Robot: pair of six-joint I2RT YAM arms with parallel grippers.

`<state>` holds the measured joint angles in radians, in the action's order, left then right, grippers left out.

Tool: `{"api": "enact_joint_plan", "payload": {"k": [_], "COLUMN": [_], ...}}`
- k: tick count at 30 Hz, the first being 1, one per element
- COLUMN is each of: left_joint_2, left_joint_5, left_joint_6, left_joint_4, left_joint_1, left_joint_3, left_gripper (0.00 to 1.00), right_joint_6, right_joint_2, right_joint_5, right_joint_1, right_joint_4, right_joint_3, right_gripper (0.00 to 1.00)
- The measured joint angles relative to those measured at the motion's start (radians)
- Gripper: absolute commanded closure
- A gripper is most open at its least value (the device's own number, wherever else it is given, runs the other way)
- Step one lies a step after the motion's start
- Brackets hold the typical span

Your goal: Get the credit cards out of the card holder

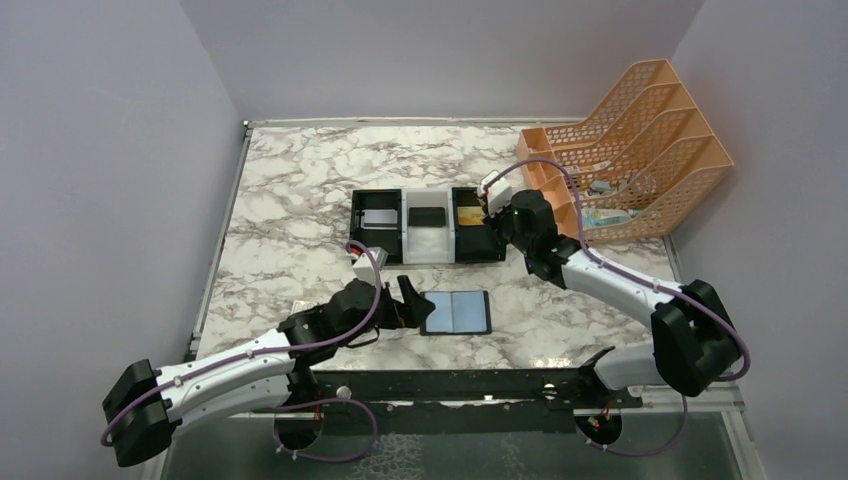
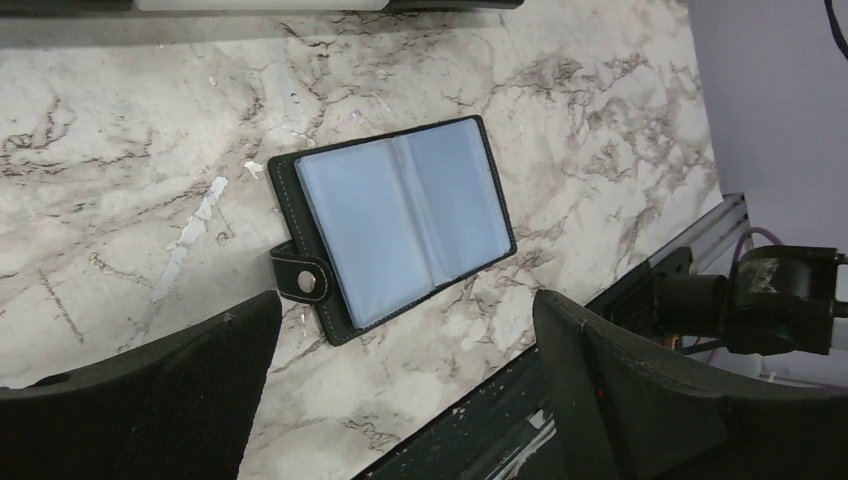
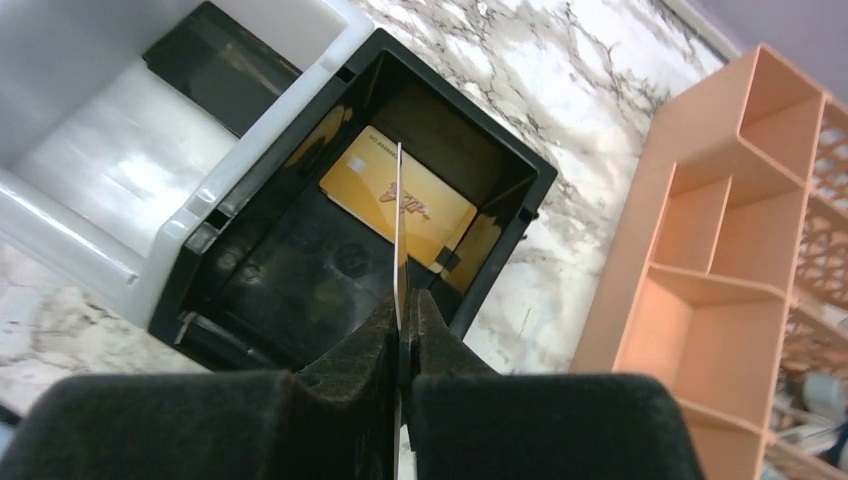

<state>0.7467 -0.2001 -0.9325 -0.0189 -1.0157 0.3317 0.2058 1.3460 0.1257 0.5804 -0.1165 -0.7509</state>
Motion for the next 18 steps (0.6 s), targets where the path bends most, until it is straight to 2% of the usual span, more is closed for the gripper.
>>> {"api": "enact_joint_plan", "payload": {"k": [3,18], "left_joint_2": [0.023,0.074], "left_joint_5": [-0.004,-0.011], "left_joint_6": [0.019,0.061], "left_joint_4": [-0.026,-0.081], "left_joint_1": [0.000,0.000], "left_joint_3": [0.018,0.019], "left_gripper": [0.01,0.01], "right_joint_6": [0.109,0.430], "right_joint_2": [0.048,0.225], "right_joint_5": [0.000,0.011], "right_joint_1": [0.000,0.003], "right_joint_4": [0.005,0.043], "right_joint_3": [-0.039,-0.142], "right_gripper": [0.99,0.97]}}
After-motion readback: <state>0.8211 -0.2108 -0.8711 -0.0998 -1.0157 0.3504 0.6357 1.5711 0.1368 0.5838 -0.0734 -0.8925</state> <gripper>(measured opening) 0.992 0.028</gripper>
